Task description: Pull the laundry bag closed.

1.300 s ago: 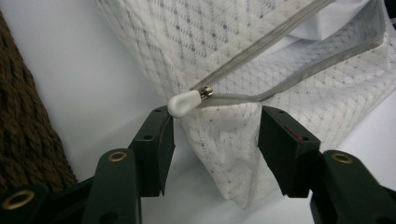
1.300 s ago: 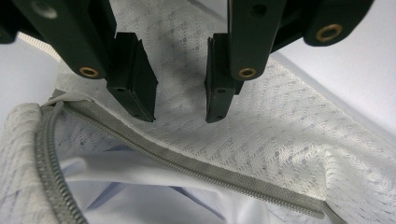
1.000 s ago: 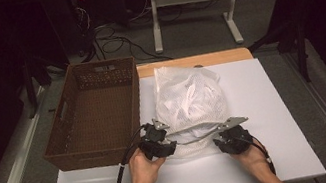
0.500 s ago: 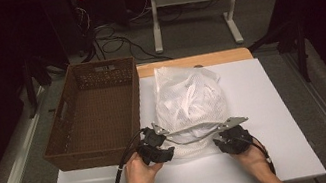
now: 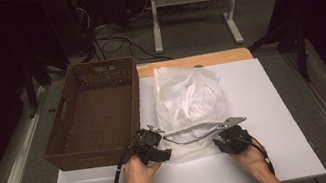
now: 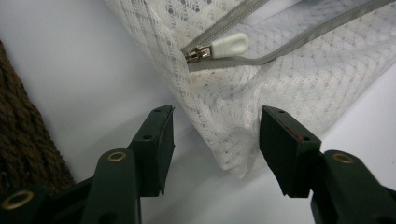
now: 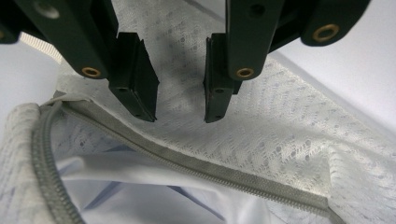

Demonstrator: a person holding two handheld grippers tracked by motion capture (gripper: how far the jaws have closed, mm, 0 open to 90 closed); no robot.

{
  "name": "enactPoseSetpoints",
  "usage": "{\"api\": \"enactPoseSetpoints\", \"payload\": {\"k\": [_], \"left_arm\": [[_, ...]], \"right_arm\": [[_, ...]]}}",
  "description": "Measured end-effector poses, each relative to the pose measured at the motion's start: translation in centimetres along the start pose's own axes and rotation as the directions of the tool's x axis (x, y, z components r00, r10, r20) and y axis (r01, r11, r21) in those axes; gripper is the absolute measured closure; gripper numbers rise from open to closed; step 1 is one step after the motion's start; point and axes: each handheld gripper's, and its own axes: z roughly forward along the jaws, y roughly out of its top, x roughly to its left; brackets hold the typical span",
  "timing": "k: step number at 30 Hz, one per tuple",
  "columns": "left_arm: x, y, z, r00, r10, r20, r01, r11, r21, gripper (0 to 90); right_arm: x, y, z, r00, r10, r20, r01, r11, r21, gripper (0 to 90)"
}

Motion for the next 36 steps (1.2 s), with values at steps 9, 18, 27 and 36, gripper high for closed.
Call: {"api": "enactPoseSetpoints", "payload": {"k": [9,18,27,36], "left_arm": [[0.6,0.1,0.8,0.9995,0.009,0.031,-0.009,0.9999,-0.011,61.7],[0.8,-0.1,0.8,0.9978,0.027,0.06,-0.025,0.9993,-0.029,82.4],[0.8,-0.4,0.2,0.9956,0.04,0.085,-0.036,0.9983,-0.046,86.2],[0.6,-0.6,-0.1,0.9933,0.044,0.107,-0.039,0.9978,-0.054,86.3]], "right_arm": [[0.8,0.4,-0.9,0.9996,-0.002,-0.029,0.002,1.0,-0.004,67.7],[2.3,2.1,-2.0,0.9897,-0.02,-0.142,0.01,0.998,-0.069,76.4],[4.5,4.6,-0.2,0.9759,-0.036,-0.215,0.025,0.998,-0.052,77.1],[5.4,6.6,1.0,0.964,0.014,-0.265,-0.033,0.997,-0.066,76.0]]}}
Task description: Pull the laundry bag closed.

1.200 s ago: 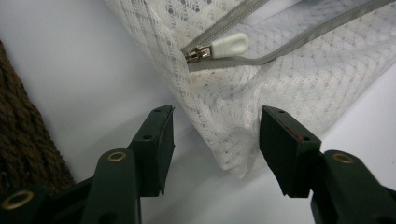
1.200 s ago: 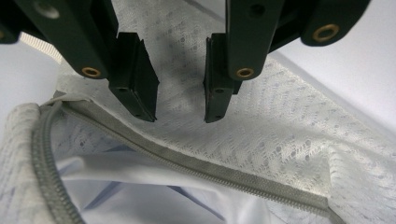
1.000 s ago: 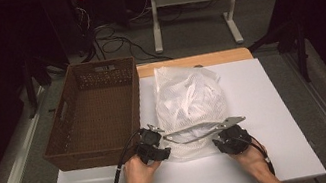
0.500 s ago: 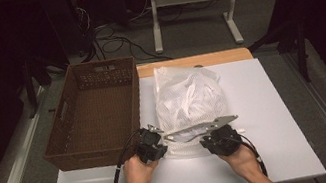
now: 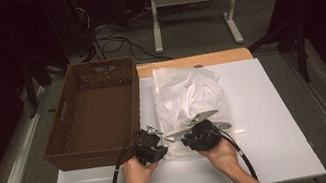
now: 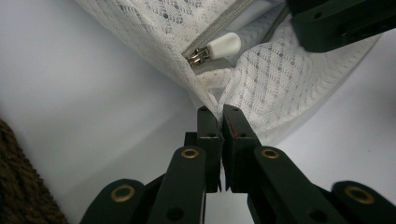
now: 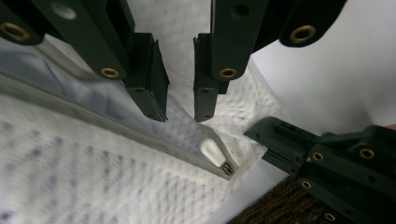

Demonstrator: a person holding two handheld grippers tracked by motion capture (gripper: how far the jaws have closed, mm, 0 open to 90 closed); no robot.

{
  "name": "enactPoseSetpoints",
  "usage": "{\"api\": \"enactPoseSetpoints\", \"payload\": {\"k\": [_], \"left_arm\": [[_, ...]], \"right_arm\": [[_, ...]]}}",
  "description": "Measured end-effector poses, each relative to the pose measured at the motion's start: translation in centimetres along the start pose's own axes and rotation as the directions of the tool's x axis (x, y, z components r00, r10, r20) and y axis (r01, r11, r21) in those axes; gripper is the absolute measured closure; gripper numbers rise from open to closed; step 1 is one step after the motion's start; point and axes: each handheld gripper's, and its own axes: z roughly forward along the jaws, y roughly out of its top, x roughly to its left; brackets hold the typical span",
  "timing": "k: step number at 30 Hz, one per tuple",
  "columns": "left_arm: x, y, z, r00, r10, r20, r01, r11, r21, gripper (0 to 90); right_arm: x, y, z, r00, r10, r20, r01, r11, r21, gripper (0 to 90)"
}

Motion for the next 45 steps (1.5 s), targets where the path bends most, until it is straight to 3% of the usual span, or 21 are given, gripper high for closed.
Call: {"api": "enactPoseSetpoints", "payload": {"k": [3,8,12,14,33,45], "left_arm": [[-0.2,-0.1,0.0,1.0,0.002,0.008,-0.002,1.0,-0.004,86.3],[-0.3,-0.1,-0.1,0.9999,0.005,0.013,-0.005,1.0,-0.003,86.2],[-0.2,-0.2,0.0,0.9998,-0.001,0.019,0.001,1.0,-0.001,86.1],[-0.1,-0.2,0.1,0.9997,-0.004,0.024,0.004,1.0,0.006,86.0],[0.2,-0.5,0.4,0.9991,-0.014,0.04,0.013,0.9998,0.016,85.9],[0.1,-0.5,0.2,0.9987,-0.017,0.047,0.017,0.9998,0.0,84.9]], "right_arm": [[0.3,0.3,0.5,0.9999,-0.014,-0.008,0.014,1.0,0.006,75.2],[0.6,0.6,1.7,0.9997,0.002,-0.026,-0.001,0.999,0.039,73.0],[0.6,0.9,2.1,0.9992,-0.007,-0.039,0.008,0.999,0.034,73.6],[0.6,1.0,2.2,0.9988,0.007,-0.049,-0.005,0.999,0.032,74.9],[1.6,1.5,2.6,0.9958,-0.067,-0.063,0.07,0.996,0.05,82.6],[2.0,2.0,3.1,0.9961,-0.066,-0.059,0.069,0.997,0.043,85.2]]}}
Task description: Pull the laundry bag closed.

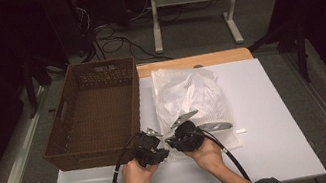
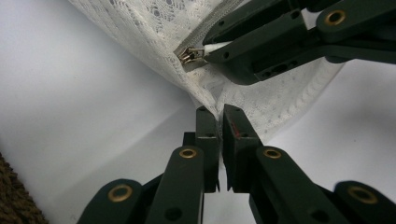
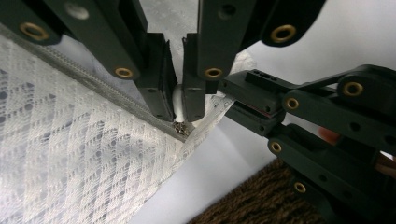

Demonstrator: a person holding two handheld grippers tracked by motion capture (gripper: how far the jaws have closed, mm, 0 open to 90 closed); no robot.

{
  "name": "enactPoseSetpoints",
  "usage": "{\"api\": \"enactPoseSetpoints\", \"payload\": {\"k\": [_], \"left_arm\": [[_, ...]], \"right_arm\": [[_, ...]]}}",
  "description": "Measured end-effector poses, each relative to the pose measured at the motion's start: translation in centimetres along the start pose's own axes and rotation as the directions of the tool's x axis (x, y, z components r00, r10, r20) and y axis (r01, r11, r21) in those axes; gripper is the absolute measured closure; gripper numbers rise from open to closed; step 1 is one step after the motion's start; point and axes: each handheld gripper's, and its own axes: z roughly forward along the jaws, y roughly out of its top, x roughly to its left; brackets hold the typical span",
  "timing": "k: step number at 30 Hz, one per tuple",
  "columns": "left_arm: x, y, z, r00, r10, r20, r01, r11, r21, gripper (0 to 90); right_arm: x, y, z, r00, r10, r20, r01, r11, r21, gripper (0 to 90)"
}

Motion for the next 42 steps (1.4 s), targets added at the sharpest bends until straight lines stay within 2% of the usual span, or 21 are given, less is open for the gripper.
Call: {"api": "enactPoseSetpoints", "payload": {"k": [2,6,9,11,15,19,21,31,42], "left_arm": [[0.03,0.03,-0.06,1.0,-0.004,-0.002,0.004,1.0,-0.007,81.8],[0.18,0.14,-0.21,0.9996,-0.017,-0.023,0.017,0.9995,-0.028,69.8],[0.3,0.24,-0.03,0.9988,-0.037,-0.032,0.036,0.9982,-0.048,67.4],[0.45,0.31,0.12,0.9984,-0.036,-0.044,0.034,0.9984,-0.044,66.9],[0.41,0.49,0.59,0.9981,-0.032,-0.052,0.029,0.9983,-0.05,70.0],[0.37,0.54,0.53,0.9982,-0.013,-0.059,0.009,0.9981,-0.061,82.3],[0.39,0.54,0.51,0.9983,-0.01,-0.057,0.006,0.9982,-0.059,85.4],[0.38,0.54,0.47,0.9984,-0.002,-0.057,-0.001,0.9983,-0.058,86.9],[0.22,0.47,0.35,0.9969,0.013,-0.078,-0.018,0.9976,-0.066,87.8]], "right_arm": [[0.01,-0.05,-0.01,1.0,-0.003,0.006,0.003,1.0,0.009,87.2],[-0.04,-0.22,-0.14,0.9997,-0.02,0.017,0.02,0.999,0.026,87.4],[0.04,-0.24,-0.24,0.999,-0.043,0.016,0.042,0.999,0.025,87.4],[0.04,-0.25,-0.26,0.9987,-0.05,0.012,0.05,0.998,0.026,87.4],[0.05,-0.24,-0.24,0.9988,-0.048,0.01,0.047,0.999,0.027,87.4],[0.02,-0.22,-0.23,0.9985,-0.053,0.012,0.053,0.998,0.025,87.4],[-0.02,-0.23,-0.24,0.9987,-0.049,0.014,0.049,0.998,0.026,87.4],[-0.15,-0.13,0.04,0.9995,-0.03,0.009,0.029,0.999,0.035,86.8],[-0.32,-0.46,-0.33,0.9983,-0.051,0.028,0.05,0.998,0.035,87.5]]}}
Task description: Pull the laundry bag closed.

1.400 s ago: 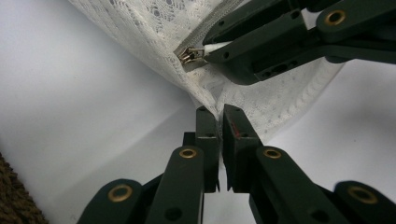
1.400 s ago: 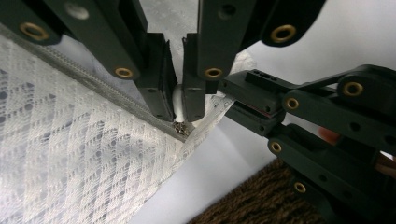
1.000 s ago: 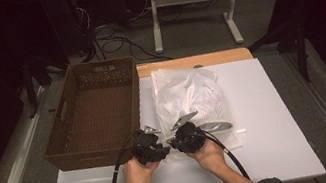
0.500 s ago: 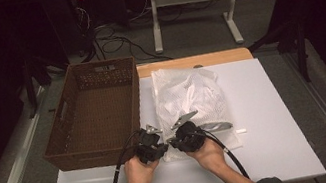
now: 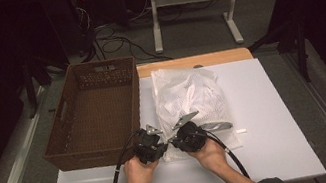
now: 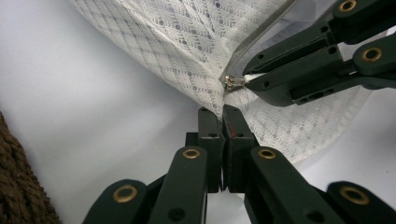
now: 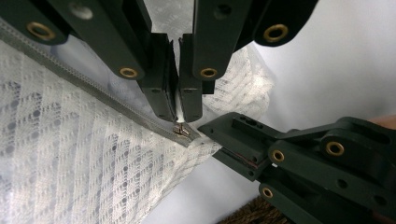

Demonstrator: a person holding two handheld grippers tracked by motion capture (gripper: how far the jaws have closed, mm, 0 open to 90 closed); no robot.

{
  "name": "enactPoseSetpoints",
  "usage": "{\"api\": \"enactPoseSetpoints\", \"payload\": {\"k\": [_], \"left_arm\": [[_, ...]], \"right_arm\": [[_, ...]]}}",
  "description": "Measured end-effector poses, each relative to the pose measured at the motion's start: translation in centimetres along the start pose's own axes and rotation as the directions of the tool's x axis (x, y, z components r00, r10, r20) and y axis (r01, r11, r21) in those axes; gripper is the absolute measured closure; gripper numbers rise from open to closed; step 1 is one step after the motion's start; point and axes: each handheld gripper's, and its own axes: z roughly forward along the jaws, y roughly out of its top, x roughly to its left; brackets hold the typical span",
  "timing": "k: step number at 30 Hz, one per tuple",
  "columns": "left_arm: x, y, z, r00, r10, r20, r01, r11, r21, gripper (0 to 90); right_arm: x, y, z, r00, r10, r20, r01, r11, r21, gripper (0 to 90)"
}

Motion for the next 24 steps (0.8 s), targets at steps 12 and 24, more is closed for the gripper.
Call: {"api": "enactPoseSetpoints", "payload": {"k": [12,24], "left_arm": [[-0.08,-0.03,-0.33,1.0,0.0,-0.003,0.0,0.9999,-0.014,88.2],[-0.07,-0.12,-0.95,1.0,-0.009,0.002,0.009,0.9993,-0.035,88.2]], "right_arm": [[-0.07,-0.18,-0.08,1.0,-0.002,0.008,0.002,1.0,0.006,87.6],[-0.07,-0.06,0.04,0.9998,0.018,-0.003,-0.018,1.0,-0.002,87.7]]}}
